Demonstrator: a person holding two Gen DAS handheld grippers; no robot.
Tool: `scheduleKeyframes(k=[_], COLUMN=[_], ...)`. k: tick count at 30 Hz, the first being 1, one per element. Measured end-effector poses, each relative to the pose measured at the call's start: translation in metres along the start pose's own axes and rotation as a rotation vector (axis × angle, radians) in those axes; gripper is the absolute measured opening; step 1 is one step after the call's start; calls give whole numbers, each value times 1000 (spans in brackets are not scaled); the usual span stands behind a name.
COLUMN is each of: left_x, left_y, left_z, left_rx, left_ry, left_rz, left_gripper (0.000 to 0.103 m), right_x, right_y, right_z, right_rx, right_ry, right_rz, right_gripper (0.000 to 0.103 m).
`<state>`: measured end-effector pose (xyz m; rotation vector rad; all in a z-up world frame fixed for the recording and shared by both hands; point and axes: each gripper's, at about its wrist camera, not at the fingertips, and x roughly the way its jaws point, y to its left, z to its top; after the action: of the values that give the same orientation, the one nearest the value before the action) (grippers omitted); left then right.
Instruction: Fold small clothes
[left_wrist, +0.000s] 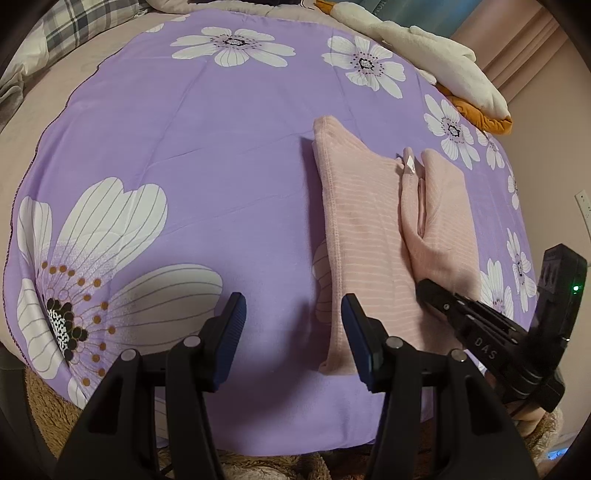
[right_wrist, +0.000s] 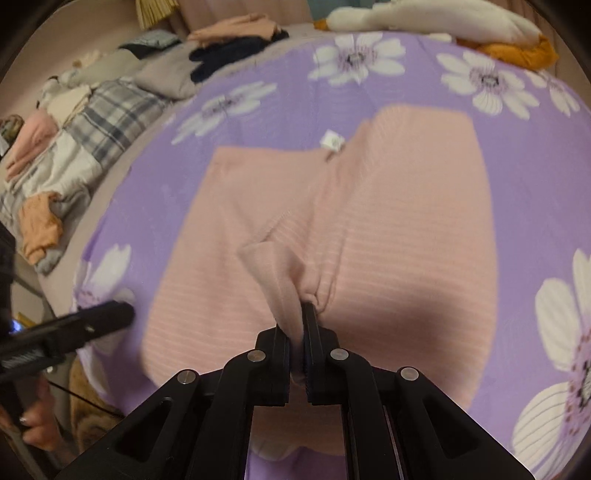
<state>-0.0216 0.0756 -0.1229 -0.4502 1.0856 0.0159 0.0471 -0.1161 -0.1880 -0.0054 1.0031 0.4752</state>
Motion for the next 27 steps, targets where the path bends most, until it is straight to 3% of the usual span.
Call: scheduleKeyframes(k=[6, 9, 10, 11, 13, 17, 22, 25, 27], left_x=[-4, -14, -18, -21, -23, 1, 55, 89, 104], left_y=[-3, -10, -13, -17, -27, -56, -97, -114, -122], left_z=[7, 16, 20, 25, 33, 50, 66, 76, 80], left_rx=[12, 32, 40, 50, 68, 129, 210, 215, 210], left_ry=[-17, -50, -62, -79, -92, -27, 106, 173, 206], left_rz=[-10, -32, -47, -73, -129, -259, -325, -294, -316], left_gripper=[54, 54, 59, 66, 67, 68, 67, 66, 66], right_x=[-19, -43, -51, -58, -71, -83, -83, -87, -90], right_y=[-2, -8, -10, -13, -22, -47, -71, -78, -83], right_z=[2, -1, -1, -3, -4, -12, -24, -29, -33], right_rx=[2, 14, 26, 37, 70, 156, 253, 277, 294], right_ry=[19, -25, -48, -67, -97, -126, -115, -119, -124], right_rz=[20, 56, 69, 77, 71, 9, -32, -52, -59], right_gripper=[13, 40, 55, 63, 64, 64, 64, 64, 64])
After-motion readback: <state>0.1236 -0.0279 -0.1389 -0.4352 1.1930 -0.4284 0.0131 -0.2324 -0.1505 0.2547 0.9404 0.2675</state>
